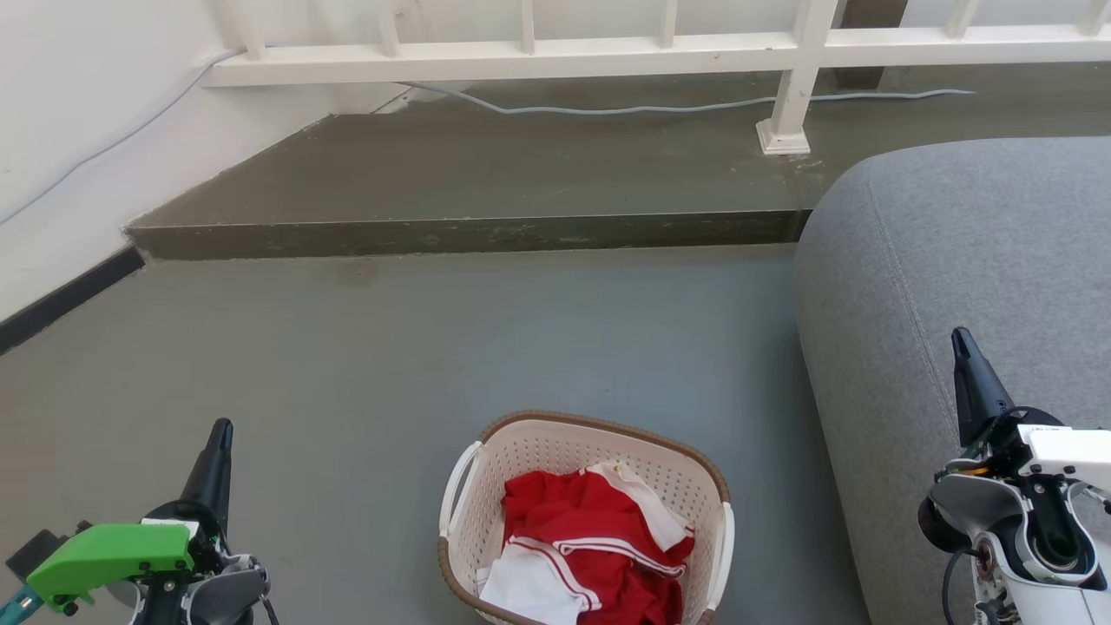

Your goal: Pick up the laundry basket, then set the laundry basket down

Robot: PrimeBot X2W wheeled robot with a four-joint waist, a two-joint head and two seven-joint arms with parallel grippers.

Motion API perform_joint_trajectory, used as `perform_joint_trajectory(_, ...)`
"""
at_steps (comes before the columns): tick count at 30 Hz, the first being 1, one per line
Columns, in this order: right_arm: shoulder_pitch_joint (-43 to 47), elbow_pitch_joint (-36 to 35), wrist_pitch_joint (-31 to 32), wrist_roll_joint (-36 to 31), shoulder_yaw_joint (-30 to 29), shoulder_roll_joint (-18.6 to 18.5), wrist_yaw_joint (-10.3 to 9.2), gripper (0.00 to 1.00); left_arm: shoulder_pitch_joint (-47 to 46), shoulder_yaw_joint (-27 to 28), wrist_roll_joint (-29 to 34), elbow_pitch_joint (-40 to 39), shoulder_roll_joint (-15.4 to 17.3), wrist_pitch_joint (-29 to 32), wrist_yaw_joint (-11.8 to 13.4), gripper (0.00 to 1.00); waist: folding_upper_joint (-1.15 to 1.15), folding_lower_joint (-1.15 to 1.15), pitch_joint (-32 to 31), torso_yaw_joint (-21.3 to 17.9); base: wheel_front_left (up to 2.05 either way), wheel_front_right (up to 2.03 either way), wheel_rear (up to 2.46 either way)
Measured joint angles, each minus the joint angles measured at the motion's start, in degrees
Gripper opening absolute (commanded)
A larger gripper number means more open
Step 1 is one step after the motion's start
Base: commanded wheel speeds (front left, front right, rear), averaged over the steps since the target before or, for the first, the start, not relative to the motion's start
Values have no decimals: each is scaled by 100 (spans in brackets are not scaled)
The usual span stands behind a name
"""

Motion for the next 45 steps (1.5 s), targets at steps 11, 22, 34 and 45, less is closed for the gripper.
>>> perform_joint_trajectory(11,0,0,0,0,0,0,0,0,0,0,0,0,-1,0,0,0,0,0,0,0,0,0,0)
perform_joint_trajectory(22,0,0,0,0,0,1,0,0,0,0,0,0,-1,0,0,0,0,0,0,0,0,0,0)
perform_joint_trajectory(34,222,203,-63,-1,114,118,-9,100,206,-54,0,212,-111,-30,3,100,0,0,5,1,0,0,0)
perform_joint_trajectory(45,219,40,-299,-258,457,111,-9,100,205,-105,155,-23,-103,-187,3,100,0,0,25,-4,0,0,0)
